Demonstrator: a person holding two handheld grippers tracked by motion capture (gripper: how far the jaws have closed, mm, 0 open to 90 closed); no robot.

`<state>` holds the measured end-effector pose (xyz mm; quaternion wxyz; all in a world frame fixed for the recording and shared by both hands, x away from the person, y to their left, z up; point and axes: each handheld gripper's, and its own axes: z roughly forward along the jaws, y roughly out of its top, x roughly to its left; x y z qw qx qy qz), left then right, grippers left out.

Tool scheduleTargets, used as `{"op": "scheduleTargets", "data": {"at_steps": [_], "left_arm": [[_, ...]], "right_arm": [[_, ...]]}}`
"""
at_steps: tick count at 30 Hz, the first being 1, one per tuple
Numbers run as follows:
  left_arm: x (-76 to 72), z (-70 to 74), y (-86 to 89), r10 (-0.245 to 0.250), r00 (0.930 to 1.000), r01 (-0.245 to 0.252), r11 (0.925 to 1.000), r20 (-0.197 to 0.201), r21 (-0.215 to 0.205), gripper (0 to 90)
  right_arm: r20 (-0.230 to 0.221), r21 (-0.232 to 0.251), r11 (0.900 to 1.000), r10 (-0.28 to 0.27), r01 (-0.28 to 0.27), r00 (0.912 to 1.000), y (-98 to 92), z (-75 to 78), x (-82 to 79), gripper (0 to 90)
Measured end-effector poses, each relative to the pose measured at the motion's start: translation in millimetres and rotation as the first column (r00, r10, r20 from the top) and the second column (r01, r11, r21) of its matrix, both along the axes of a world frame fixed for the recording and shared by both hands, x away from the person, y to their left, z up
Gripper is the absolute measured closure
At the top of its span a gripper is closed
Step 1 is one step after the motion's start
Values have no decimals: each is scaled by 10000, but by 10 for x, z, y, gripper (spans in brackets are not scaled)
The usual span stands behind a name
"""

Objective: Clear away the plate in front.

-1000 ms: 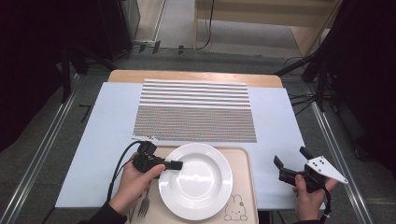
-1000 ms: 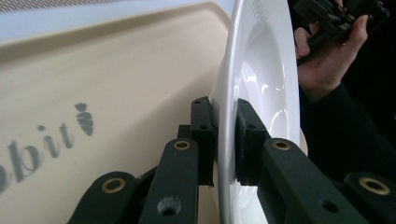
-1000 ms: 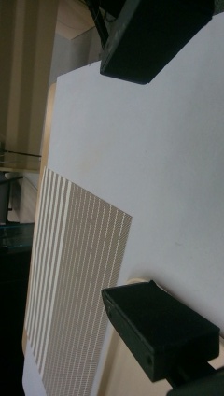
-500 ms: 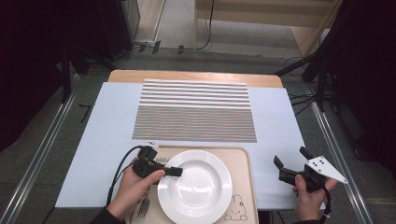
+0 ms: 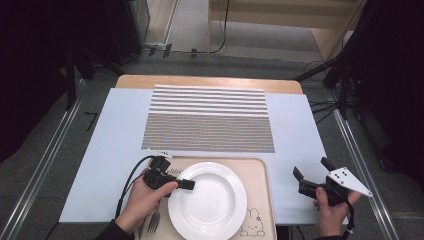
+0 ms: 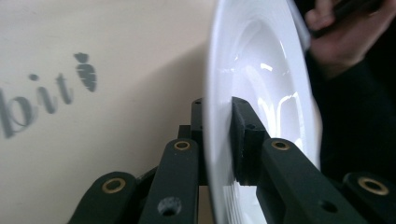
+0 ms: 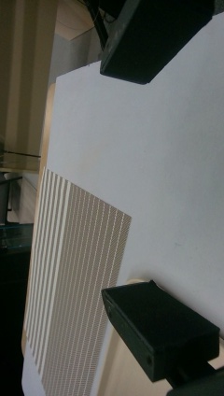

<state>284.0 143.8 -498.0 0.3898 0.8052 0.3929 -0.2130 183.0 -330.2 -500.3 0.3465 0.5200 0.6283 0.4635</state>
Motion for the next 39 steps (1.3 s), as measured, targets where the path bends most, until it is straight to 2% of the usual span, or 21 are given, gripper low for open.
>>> {"op": "scheduleTargets", "data": {"at_steps": [1,6,7,8,11,13,15,19,22,25,28,30,34,39], "left_arm": [[12,-1,-8,49,10000,-49,9999,-14,104,783],[27,-15,-65,26,9976,-108,9928,688,1195,748],[21,-10,-70,170,9947,-319,9885,1012,1476,712],[22,-3,-61,272,9923,-458,9869,1207,1546,679],[27,8,-54,244,9885,-502,9839,1494,1716,668],[5,46,-65,233,9786,-638,9790,2046,1938,614],[-1,95,-60,229,9711,-690,9798,2378,1875,526],[-5,172,-13,547,9550,-1073,9800,2916,1674,382],[-15,204,29,771,9426,-1305,9807,3249,1458,317],[-27,232,67,848,9317,-1306,9855,3531,1080,249],[-55,267,98,765,9161,-1113,9916,3937,662,126],[-70,288,125,670,9096,-864,9958,4100,289,0],[-100,333,187,1049,8797,-1088,9939,4638,-184,0],[-132,370,290,1534,8366,-1461,9877,5260,-557,0]], "right_arm": [[12,-16,10000,-3,3,10000,-1,1,-1,0],[4,7,10000,-26,26,10000,-10,0,-4,0],[2,3,10000,-26,26,10000,-11,0,-4,0],[-1,5,10000,-29,29,10000,-12,0,-4,0],[-1,0,10000,-26,26,10000,-9,0,-4,0],[15,-23,10000,-3,3,10000,-7,-1,-2,0],[3,-7,10000,-8,8,10000,-5,-1,-2,0],[3,-19,10000,-8,8,10000,-2,0,-2,0],[6,-33,10000,-18,18,10000,-2,0,-3,0],[4,-26,10000,-15,15,10000,-1,0,-2,0],[-8,-22,10000,-21,20,10000,0,0,-2,0],[-9,-22,10000,-22,22,10000,1,-1,-2,0],[-15,-25,10000,-24,24,10000,1,-1,-2,0],[-18,-28,10000,-23,23,10000,1,-3,-2,0]]}}
